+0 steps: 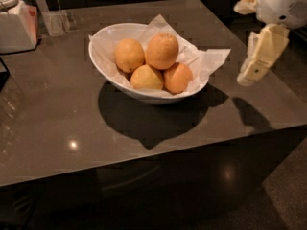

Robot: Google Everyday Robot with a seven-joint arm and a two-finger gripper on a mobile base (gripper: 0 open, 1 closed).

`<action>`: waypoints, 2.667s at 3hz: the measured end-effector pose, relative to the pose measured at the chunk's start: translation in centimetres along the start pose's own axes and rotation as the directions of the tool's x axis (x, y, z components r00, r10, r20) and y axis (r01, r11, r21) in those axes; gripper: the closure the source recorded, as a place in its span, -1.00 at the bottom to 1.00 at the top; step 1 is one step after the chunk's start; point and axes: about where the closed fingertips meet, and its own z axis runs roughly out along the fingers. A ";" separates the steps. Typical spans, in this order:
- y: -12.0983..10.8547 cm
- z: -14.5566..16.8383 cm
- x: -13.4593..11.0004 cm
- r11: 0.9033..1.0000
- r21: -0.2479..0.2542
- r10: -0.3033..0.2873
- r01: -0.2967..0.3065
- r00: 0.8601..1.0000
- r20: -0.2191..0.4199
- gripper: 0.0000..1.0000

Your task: Pick orange from white bowl

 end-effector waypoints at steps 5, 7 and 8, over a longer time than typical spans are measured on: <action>-7.8 10.6 -12.0 0.967 -0.207 -0.102 0.146 0.973 0.209 -1.00; -6.0 13.0 -11.4 0.951 -0.296 -0.020 0.091 0.972 0.235 -1.00; -6.5 13.3 -11.8 0.956 -0.281 -0.016 0.086 0.969 0.245 -1.00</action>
Offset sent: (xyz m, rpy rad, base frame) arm 0.1001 0.0804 0.0240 0.1383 0.0157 0.2435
